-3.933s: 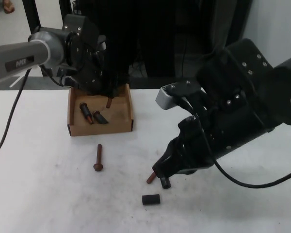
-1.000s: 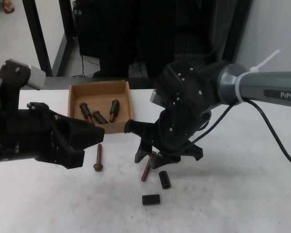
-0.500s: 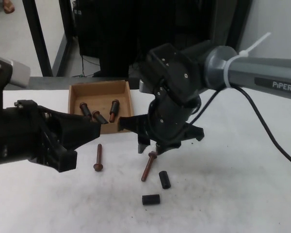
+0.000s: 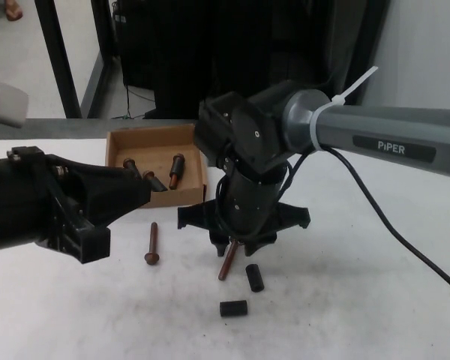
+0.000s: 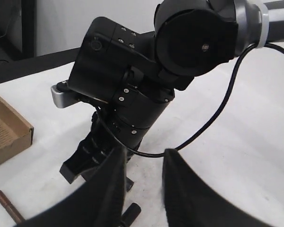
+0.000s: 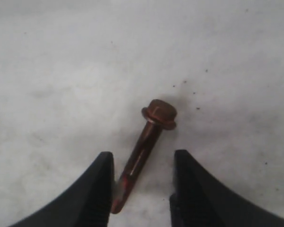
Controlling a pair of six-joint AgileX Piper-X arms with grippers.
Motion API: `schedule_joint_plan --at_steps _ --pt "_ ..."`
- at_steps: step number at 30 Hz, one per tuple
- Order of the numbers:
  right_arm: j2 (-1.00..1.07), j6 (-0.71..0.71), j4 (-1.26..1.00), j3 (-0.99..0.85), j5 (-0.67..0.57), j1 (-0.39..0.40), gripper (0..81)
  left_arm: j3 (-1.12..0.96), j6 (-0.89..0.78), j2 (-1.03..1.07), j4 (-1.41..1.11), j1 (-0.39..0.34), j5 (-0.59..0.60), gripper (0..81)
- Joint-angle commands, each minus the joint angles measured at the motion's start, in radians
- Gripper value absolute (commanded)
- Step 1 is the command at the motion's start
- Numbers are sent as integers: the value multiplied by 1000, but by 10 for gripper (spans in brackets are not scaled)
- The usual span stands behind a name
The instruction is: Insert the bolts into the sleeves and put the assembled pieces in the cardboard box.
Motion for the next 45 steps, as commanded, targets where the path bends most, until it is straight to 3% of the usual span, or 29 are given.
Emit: schedule_joint_plan --at_steps 1,7,27,29,34,38,45 --pt "-8 9 -26 -12 22 -9 393 0 -4 -9 -15 -24 12 258" --pt "-5 128 -57 -12 37 -14 393 0 -4 -9 -15 -70 4 258" --pt "73 319 -53 -12 36 -14 391 0 -7 -9 -15 -70 4 258" --pt "79 338 -47 -12 24 -14 332 0 -7 -9 -12 -70 4 258" --pt "81 337 -47 -12 -10 -14 3 0 -7 -9 22 -70 -39 258" --pt "81 330 -41 -12 -51 -14 3 0 34 -9 72 -70 -155 258" --pt "38 218 -42 -12 -37 -9 3 0 117 36 146 -68 -144 258"
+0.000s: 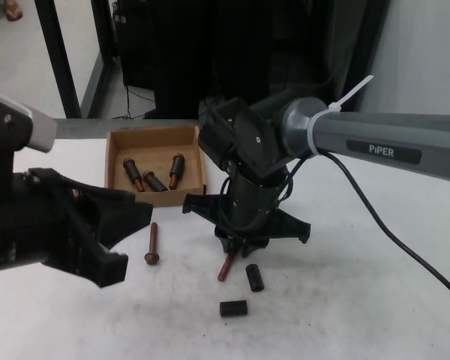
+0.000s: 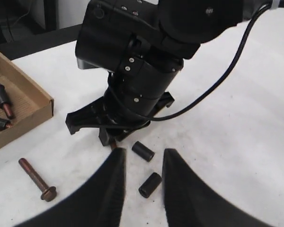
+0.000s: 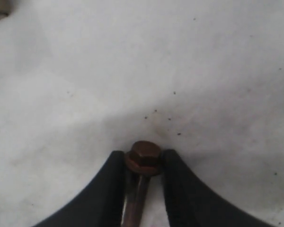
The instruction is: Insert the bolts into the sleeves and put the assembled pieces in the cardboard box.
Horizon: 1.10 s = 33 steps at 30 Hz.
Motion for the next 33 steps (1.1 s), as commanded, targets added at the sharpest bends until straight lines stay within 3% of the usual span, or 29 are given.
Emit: schedule_joint_plan --at_steps 1,10,17,24,33 --pt "-23 -39 -5 1 -19 11 3 -3 40 42 62 -1 8 258" --pt "-85 -163 8 1 5 11 3 -8 47 123 85 -3 71 258" --pt "-149 -305 128 17 166 11 3 -56 182 157 180 -7 11 258" --pt "-287 -327 17 146 155 11 3 -162 326 287 249 -76 -96 323" --pt "-525 -461 -134 377 130 11 3 -305 453 516 347 -184 -182 324"
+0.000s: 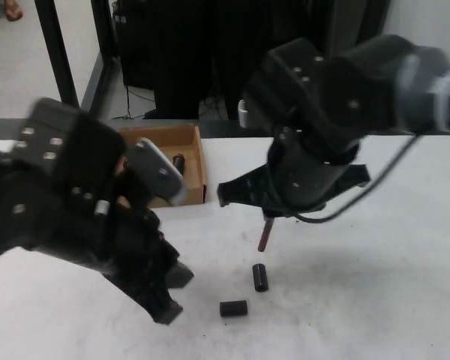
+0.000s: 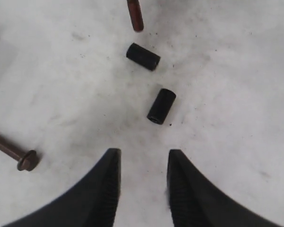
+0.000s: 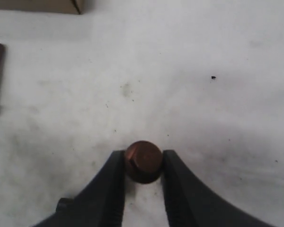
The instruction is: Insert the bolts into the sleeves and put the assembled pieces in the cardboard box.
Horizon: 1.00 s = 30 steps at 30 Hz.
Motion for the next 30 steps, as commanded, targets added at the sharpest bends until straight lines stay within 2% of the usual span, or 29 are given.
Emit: schedule_joint_plan --at_steps 1,9,14,20,30 --pt "-128 -33 -88 113 -27 1 3 -47 50 42 32 -34 -40 324" --pt "-383 -44 -241 384 -81 1 3 -135 118 152 74 -108 -133 324" --pt "-530 -98 -273 487 -81 1 3 -208 140 217 93 -122 -145 324" --pt "-657 -122 -253 521 -81 1 3 -319 173 299 153 -121 -152 324" --pt "-762 -160 -201 521 -90 1 3 -433 328 380 370 -127 -167 324"
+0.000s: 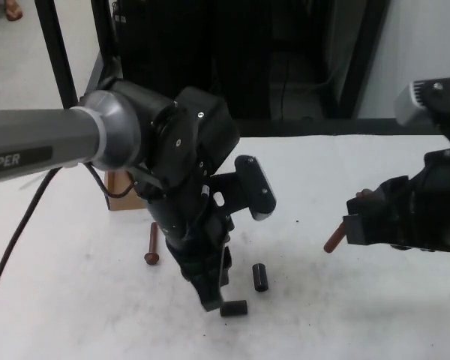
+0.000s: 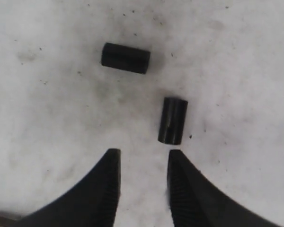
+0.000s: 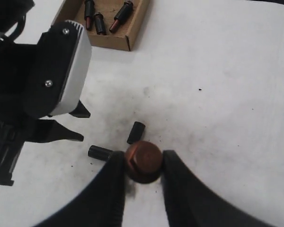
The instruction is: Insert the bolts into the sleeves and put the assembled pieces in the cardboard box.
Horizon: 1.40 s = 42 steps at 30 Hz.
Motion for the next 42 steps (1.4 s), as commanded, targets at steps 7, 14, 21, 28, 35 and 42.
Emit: schedule_joint_plan --at_steps 7,14,21,28,35,42 --pt "-42 -9 31 0 -81 1 3 -14 44 16 24 -66 -11 375" --pt "-74 -24 46 42 -82 1 3 -14 44 98 -27 -132 -60 375" --pt "-183 -24 46 137 -82 1 3 -14 40 151 -36 -138 -126 375" --pt "-245 -24 44 151 -99 1 3 -28 36 148 -79 -136 -179 375" --pt "-245 -24 44 151 -112 1 3 -85 -17 140 -62 -136 -192 375" --pt "-245 -24 44 151 -136 1 3 -132 -17 140 -63 -93 -199 375"
